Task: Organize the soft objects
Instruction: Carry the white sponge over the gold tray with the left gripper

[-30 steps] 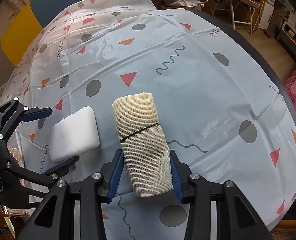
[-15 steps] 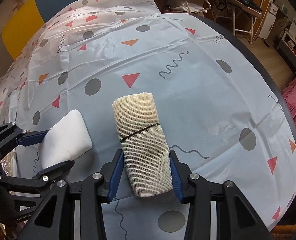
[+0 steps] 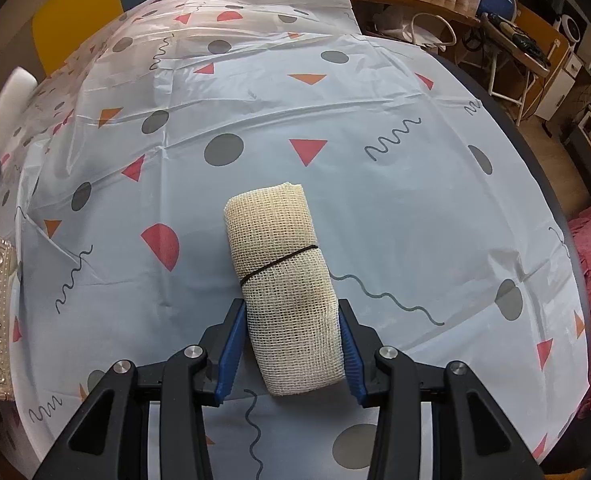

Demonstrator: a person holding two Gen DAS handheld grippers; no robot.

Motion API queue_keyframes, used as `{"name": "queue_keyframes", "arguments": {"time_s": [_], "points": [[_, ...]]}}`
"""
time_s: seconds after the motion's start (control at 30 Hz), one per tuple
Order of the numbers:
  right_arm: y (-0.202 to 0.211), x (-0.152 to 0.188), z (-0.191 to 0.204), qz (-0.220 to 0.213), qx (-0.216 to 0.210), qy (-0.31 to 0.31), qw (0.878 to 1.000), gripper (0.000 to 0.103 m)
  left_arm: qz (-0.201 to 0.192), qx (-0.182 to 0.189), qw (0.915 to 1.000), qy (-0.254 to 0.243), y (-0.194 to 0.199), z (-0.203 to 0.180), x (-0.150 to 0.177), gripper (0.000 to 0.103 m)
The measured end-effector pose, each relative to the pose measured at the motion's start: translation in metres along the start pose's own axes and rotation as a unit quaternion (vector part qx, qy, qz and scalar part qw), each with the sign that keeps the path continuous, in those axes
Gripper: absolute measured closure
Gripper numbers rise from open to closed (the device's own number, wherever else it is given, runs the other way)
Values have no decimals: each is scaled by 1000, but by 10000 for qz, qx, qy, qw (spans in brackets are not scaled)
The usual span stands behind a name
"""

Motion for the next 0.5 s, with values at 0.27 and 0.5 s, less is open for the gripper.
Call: {"name": "queue_keyframes", "arguments": {"time_s": [0.27, 0.5], "points": [[-2, 1, 8, -80, 237, 264, 9993, 59, -547, -407, 9923, 1033, 61, 109, -3, 46], [-3, 5, 14, -161, 361, 387, 9985, 58, -806, -815, 9792, 1674, 105, 209, 38, 45]]}}
Point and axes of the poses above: each gripper's, at about its wrist camera, not at the fingertips, and y roughly against the way its jaws point, z to its left, x to its underside, the point moved 6 cm from there along -y, roughly the way its jaws point, and after that the axes turned 12 degrees about z, right-handed, at the moved point
